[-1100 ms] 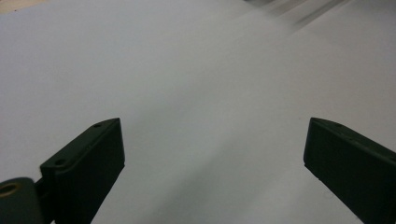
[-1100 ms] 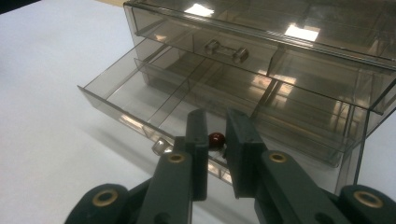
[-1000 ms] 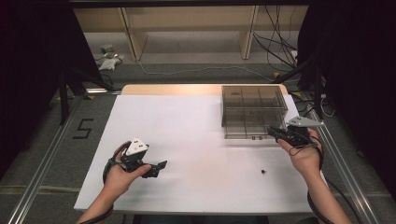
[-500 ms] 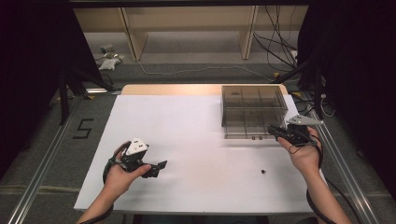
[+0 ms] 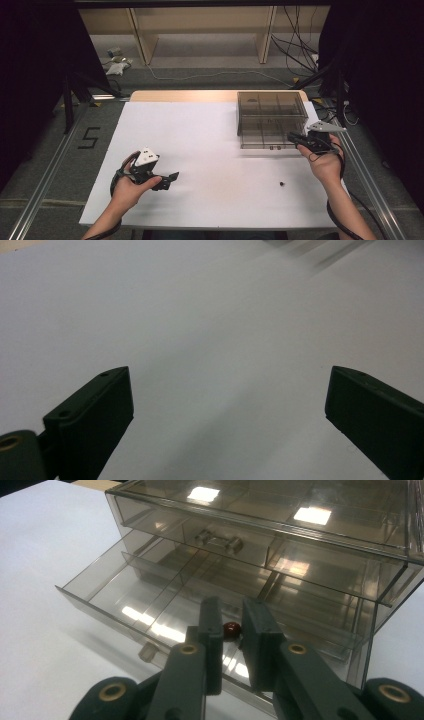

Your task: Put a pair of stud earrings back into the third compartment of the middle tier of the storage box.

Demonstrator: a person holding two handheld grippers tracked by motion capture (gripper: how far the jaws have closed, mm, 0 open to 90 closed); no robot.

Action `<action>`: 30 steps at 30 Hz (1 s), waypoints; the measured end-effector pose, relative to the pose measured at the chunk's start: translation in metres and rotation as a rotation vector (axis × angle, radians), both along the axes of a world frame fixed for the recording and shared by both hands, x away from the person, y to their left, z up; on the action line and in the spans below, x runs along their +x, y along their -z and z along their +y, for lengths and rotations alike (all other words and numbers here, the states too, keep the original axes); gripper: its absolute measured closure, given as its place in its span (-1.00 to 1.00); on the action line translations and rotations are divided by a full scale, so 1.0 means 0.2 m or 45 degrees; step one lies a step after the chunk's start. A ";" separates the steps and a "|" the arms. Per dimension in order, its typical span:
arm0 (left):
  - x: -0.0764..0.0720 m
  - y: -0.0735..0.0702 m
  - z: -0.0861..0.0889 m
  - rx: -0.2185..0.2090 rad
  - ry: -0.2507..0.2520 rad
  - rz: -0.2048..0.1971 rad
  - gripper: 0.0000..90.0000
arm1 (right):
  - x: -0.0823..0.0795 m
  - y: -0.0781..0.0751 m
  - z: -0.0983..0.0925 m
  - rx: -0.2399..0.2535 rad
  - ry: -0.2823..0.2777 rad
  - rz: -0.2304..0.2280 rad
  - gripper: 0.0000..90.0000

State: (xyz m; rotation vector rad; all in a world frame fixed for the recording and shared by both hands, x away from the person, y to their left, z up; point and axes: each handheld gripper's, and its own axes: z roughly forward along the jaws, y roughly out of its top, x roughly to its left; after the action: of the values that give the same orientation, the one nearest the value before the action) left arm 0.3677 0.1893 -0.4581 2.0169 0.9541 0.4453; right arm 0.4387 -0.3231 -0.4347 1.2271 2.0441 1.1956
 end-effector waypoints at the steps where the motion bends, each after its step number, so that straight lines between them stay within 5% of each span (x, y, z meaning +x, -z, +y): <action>1: 0.00 0.00 0.00 0.000 0.000 0.000 -0.88 | 0.00 0.00 0.00 0.000 0.004 0.001 0.78; 30: 0.00 0.00 0.00 0.002 0.000 0.000 -0.88 | 0.07 0.01 -0.01 -0.059 0.066 0.016 0.78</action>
State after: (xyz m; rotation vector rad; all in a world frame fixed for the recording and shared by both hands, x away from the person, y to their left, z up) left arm 0.3674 0.1902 -0.4578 2.0186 0.9539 0.4462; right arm 0.4521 -0.3256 -0.4369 1.2609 2.0252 1.1133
